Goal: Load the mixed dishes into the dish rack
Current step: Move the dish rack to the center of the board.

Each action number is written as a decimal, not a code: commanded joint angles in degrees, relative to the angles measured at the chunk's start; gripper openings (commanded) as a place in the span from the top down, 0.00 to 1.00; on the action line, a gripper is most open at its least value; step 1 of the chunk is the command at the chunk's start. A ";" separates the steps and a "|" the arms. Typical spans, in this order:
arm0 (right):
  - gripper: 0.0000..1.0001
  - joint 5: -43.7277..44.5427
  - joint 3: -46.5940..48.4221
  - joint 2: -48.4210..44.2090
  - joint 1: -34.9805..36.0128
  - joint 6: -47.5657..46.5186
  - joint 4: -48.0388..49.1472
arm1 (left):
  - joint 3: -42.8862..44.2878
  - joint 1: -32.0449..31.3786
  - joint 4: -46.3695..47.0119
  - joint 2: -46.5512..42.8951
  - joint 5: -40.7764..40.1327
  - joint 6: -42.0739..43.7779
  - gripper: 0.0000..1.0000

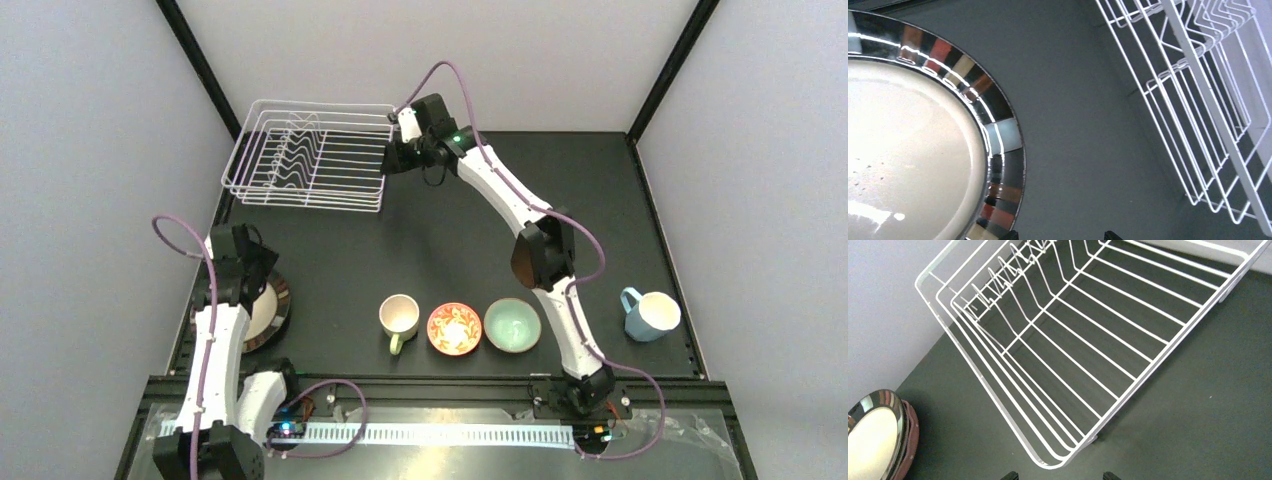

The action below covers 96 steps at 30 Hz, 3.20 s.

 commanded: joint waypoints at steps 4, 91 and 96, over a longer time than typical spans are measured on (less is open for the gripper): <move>0.04 1.34 2.27 4.23 1.38 2.75 -1.01 | -0.62 0.42 3.47 -2.23 4.82 -1.50 0.01; 1.00 30.41 -38.98 -24.71 -14.72 9.49 8.78 | 1.25 -0.66 14.55 8.12 12.96 0.93 0.01; 1.00 31.34 -38.48 -27.71 -14.73 8.22 8.53 | 0.97 -0.66 13.94 7.72 13.10 1.67 0.01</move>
